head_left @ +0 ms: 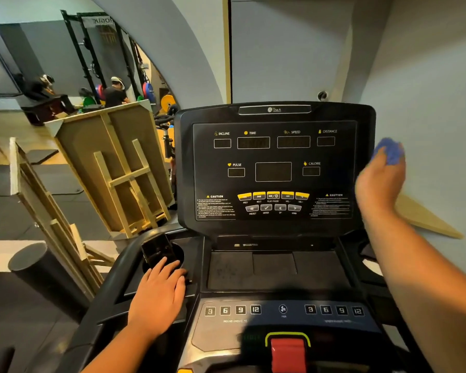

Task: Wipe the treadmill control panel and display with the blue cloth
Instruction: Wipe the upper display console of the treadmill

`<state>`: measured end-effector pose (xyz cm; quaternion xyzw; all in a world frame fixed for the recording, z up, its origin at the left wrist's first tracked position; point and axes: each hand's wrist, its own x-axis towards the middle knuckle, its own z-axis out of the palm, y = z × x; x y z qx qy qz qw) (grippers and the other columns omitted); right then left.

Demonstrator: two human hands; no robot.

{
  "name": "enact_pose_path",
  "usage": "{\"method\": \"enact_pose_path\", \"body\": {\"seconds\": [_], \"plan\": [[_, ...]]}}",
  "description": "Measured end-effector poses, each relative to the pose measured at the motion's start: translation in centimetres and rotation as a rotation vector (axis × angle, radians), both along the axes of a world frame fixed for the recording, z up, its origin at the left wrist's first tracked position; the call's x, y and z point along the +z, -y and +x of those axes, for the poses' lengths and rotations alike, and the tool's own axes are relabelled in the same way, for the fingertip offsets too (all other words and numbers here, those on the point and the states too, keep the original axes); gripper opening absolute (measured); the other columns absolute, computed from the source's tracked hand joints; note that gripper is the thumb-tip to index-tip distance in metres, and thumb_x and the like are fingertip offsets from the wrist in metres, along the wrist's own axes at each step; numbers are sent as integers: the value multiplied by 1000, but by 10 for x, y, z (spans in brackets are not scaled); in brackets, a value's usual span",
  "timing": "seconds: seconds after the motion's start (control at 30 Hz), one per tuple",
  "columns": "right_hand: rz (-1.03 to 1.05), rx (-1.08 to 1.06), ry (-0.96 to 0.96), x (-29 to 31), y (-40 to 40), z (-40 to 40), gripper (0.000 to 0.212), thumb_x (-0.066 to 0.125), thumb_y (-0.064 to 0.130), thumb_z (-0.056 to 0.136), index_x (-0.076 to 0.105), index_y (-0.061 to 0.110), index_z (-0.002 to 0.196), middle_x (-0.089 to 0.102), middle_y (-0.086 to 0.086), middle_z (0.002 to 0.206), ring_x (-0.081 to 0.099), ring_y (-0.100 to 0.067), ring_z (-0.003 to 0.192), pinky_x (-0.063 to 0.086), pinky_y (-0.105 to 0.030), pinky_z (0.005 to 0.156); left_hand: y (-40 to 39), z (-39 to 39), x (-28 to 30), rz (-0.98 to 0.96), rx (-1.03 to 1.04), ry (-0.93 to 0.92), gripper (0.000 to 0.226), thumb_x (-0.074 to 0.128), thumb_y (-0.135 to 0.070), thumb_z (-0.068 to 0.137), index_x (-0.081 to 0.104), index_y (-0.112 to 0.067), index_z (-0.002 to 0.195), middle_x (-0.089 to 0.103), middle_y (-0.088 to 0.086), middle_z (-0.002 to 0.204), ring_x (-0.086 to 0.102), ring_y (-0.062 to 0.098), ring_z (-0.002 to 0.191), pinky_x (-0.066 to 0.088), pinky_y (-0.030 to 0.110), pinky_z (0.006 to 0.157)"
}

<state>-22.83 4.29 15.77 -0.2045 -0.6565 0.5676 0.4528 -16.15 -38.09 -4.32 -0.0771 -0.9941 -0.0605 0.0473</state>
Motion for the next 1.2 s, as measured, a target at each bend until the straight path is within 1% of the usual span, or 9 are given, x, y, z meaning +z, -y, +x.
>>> {"method": "enact_pose_path", "body": {"seconds": [0.1, 0.23, 0.37, 0.53, 0.63, 0.77, 0.9, 1.03, 1.2], "plan": [[389, -27, 294, -14, -4, -35, 59, 30, 39, 95, 43, 8, 143, 37, -14, 155, 32, -29, 144, 27, -47, 119, 0, -5, -5, -4, 19, 6, 60, 7, -52, 98, 52, -40, 135, 42, -15, 151, 18, 12, 148, 16, 39, 121], [942, 347, 177, -43, 15, -44, 52, 54, 24, 92, 45, 19, 143, 48, -3, 142, 38, -18, 138, 22, -38, 121, 0, -15, -7, -7, 25, 69, 64, 4, -56, 92, 49, -45, 136, 35, -19, 154, 13, 10, 149, 14, 39, 121], [600, -92, 180, -15, 7, -22, 34, 45, 21, 97, 59, 4, 124, 53, -19, 130, 52, -33, 120, 44, -35, 95, 2, -27, -12, -32, 32, 102, 68, 0, -58, 86, 47, -52, 135, 30, -24, 155, 12, 9, 149, 12, 38, 120], [-307, 70, 130, 61, -68, -24, 41, 42, 24, 99, 57, -2, 128, 61, -23, 130, 59, -39, 120, 52, -42, 86, 9, -30, -21, -75, 16, 88, 45, 24, -51, 92, 67, -50, 104, 64, -15, 129, 50, 16, 130, 47, 48, 99], [-469, 93, 53, 78, -91, -27, 41, 41, 24, 100, 52, 6, 136, 62, -11, 132, 60, -29, 122, 50, -35, 84, 15, -35, -35, -75, 6, 0, 47, 23, -51, 95, 70, -48, 96, 69, -13, 121, 58, 20, 120, 54, 48, 89], [89, -87, 118, 73, -63, -49, 41, 38, 37, 104, 61, 8, 123, 65, -14, 117, 62, -29, 104, 46, -33, 85, 15, -39, -40, -38, 49, 18, 38, 30, -50, 87, 67, -53, 95, 67, -17, 124, 56, 17, 124, 51, 45, 94], [957, 27, 264, 3, -38, -81, 51, 43, 28, 100, 39, 7, 147, 38, -18, 154, 30, -42, 144, 26, -48, 116, 18, -46, -43, -44, 31, 48, 57, 11, -59, 83, 62, -55, 109, 51, -23, 141, 38, 13, 140, 34, 43, 113], [1187, 25, 393, -57, -30, -70, 69, 37, 33, 100, 7, 14, 158, 3, -12, 166, -5, -35, 152, 7, -53, 123, 26, -53, -52, -52, 14, 94, 65, 5, -63, 79, 58, -56, 115, 44, -23, 146, 29, 12, 144, 25, 40, 118], [1353, 128, 412, -116, -48, -30, 77, 43, 32, 95, 2, 16, 159, -4, -10, 167, -8, -31, 153, 13, -57, 121, 37, -69, -58, 45, 36, 247, 45, -8, -66, 71, 29, -73, 96, 28, -26, 154, 15, 5, 147, 15, 39, 123]]}}
